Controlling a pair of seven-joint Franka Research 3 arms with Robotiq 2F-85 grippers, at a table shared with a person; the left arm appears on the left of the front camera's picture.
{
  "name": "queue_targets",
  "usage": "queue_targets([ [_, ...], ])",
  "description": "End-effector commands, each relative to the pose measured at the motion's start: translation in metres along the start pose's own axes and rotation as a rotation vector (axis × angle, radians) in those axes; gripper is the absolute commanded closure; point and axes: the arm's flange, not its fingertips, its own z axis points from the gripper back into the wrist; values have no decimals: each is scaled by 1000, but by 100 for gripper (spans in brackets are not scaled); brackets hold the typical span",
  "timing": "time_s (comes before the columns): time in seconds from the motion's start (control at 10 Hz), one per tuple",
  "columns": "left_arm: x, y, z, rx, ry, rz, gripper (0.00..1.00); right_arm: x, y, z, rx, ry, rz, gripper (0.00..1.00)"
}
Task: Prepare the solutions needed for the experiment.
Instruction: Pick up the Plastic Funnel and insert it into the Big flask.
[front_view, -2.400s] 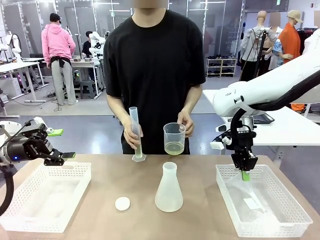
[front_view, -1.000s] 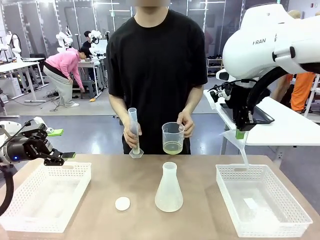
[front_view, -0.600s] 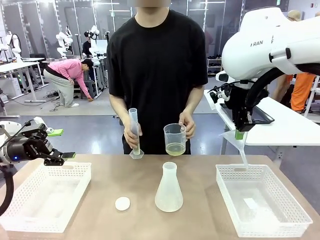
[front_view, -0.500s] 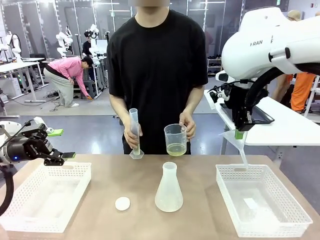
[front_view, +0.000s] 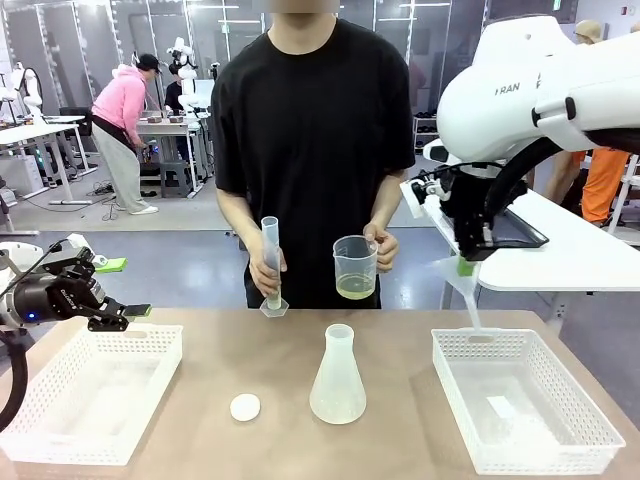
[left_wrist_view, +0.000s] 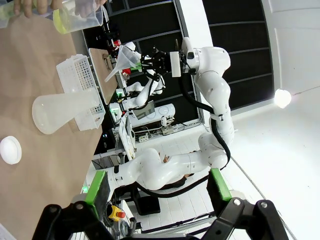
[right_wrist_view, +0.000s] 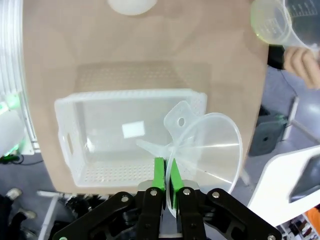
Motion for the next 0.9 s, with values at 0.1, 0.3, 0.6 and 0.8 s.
queue_targets([
  [0.1, 0, -3, -1, -8, -8, -5, 0, 28, 17, 19, -166, -165, 99, 95],
  [0.3, 0, -3, -1, -8, -8, -5, 0, 43, 34, 48, -235, -276, 174, 95],
  [0.6, 0, -3, -1, -8, -8, -5, 0, 61, 58, 79, -297, -442, 276, 95],
  [0.8, 0, -3, -1, -8, -8, -5, 0, 70, 71, 87, -324, -513, 341, 95],
])
